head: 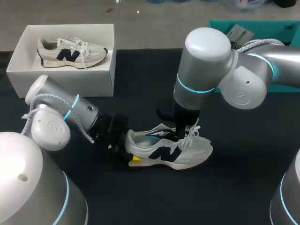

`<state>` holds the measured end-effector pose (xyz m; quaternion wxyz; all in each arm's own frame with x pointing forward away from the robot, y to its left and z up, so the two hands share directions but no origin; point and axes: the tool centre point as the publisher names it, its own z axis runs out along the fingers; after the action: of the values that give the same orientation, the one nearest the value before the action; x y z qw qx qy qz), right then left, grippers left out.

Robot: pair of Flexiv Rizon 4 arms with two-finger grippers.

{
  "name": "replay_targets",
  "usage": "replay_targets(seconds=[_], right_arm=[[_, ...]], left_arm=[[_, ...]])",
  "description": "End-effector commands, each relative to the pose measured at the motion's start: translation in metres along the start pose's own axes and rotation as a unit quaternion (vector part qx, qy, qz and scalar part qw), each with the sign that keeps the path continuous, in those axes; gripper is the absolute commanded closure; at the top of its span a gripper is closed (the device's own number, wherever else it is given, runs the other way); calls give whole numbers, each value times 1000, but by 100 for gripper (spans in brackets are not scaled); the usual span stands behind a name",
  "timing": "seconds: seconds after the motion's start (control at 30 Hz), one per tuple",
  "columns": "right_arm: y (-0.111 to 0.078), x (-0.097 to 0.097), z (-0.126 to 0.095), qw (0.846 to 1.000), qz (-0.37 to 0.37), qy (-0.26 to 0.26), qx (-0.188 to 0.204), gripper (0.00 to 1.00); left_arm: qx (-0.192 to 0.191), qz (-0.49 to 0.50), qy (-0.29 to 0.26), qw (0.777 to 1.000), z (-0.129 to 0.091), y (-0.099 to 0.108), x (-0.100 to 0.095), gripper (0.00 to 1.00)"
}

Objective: Take the shoe out of the shoebox, open the shoe tongue, remove and reinsert the insole, then place the shoe into the shoebox

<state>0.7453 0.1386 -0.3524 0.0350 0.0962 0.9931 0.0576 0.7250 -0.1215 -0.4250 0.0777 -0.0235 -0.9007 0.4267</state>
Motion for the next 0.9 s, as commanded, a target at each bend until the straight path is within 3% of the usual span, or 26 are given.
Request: replay_targets(seconds=[0.03, 0.4, 0.9], right_arm=[[-11, -1, -2, 1000, 4, -6, -16, 100], [-1, -6, -17, 998, 1, -29, -47, 100], [-7, -11, -28, 997, 13, -42, -65, 100]], left_arm=[[-2, -1, 1, 1000, 6, 6, -3, 100], [-2, -1, 1, 1000, 6, 6, -3, 100], [-2, -1, 1, 1000, 6, 6, -3, 100]])
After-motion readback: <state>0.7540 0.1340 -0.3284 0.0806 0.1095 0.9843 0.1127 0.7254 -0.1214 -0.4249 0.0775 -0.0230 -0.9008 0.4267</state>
